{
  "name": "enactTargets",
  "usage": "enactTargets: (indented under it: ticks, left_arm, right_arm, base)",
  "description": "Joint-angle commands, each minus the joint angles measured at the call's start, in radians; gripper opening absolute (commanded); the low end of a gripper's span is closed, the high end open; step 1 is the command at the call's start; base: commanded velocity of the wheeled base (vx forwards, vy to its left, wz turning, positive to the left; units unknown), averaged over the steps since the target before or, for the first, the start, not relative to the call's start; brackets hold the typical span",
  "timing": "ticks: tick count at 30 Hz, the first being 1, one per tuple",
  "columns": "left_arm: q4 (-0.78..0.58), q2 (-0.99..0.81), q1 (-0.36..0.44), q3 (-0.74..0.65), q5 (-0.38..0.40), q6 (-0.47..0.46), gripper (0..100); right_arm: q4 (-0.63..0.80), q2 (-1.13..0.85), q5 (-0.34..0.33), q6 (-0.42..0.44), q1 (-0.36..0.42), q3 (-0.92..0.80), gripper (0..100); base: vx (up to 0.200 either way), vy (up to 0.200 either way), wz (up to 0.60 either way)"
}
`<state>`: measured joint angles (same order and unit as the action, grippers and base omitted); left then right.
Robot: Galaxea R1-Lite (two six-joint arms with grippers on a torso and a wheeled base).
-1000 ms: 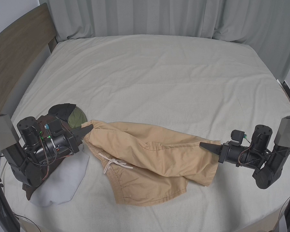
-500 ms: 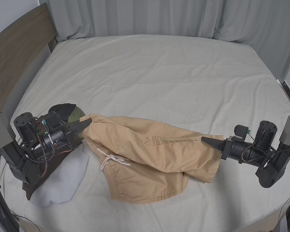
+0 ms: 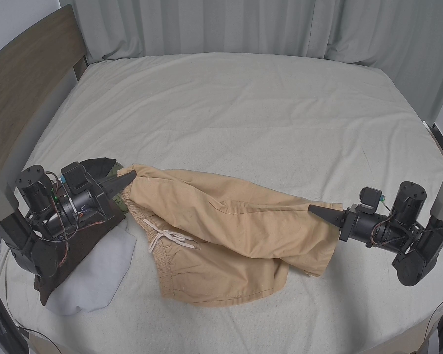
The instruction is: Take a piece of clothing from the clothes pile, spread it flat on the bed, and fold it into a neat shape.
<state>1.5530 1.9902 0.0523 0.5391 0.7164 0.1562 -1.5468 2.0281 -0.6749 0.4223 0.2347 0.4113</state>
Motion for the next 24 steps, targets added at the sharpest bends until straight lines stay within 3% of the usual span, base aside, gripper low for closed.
enactTargets:
  ticks: [1,24]
  left_arm:
    - [0.002,-0.028,0.000,-0.001,0.000,0.000,0]
    - [0.001,-0.018,0.000,0.004,0.005,0.002,0]
  right_arm:
    - [-0.001,-0.008,0.000,0.000,0.002,0.001,0]
    - [0.001,-0.091,0.001,0.001,-0.006,0.018,0]
  base:
    - [0.000,0.000,0.00]
    - [0.000,0.000,0.00]
